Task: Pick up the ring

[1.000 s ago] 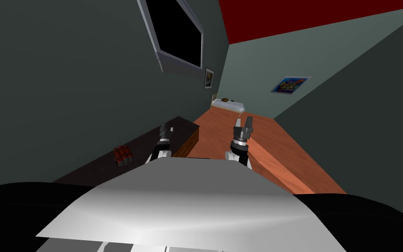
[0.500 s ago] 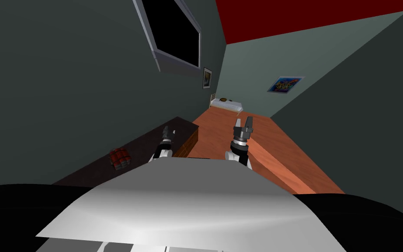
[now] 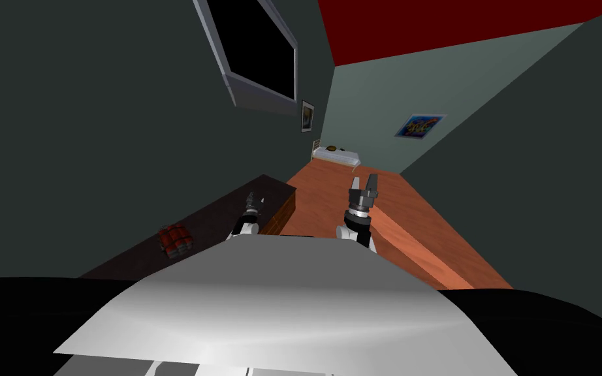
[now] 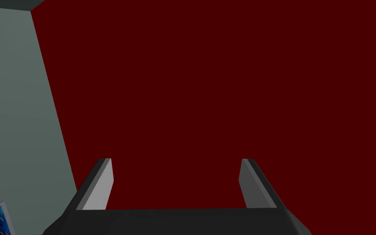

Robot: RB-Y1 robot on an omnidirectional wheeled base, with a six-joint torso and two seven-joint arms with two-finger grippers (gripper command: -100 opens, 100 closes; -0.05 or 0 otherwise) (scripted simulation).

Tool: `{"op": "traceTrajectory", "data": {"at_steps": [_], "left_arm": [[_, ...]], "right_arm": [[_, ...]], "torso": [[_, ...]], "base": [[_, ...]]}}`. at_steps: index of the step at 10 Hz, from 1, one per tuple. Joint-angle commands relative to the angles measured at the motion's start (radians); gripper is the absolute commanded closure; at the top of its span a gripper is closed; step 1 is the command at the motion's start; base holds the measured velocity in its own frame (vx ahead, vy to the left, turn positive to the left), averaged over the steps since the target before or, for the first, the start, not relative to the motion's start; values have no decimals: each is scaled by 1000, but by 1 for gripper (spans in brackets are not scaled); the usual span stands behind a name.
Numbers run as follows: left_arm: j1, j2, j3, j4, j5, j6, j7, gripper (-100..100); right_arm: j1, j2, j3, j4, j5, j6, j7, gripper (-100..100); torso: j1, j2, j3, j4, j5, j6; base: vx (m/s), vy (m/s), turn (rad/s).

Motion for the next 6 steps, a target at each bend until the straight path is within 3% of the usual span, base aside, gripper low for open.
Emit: {"op": "traceTrajectory", "data": {"at_steps": [1,2,3,6], "left_arm": [[-12,5,3,33,14,13,15,-100],[-29,9,5,75,38,33,39,-100],[-29,9,5,76,38,33,39,-100],[-82,24,10,189,109,92,111,-100]], "right_arm": [[0,0,0,0,0,0,0,0],[0,0,0,0,0,0,0,0],[0,0,0,0,0,0,0,0],[0,0,0,0,0,0,0,0]], "torso": [[0,0,0,0,0,0],[0,0,0,0,0,0],[0,0,0,0,0,0],[0,0,0,0,0,0]], "base": [[3,15,-27],[1,15,-51],[0,14,-24],[3,24,-79]]}}
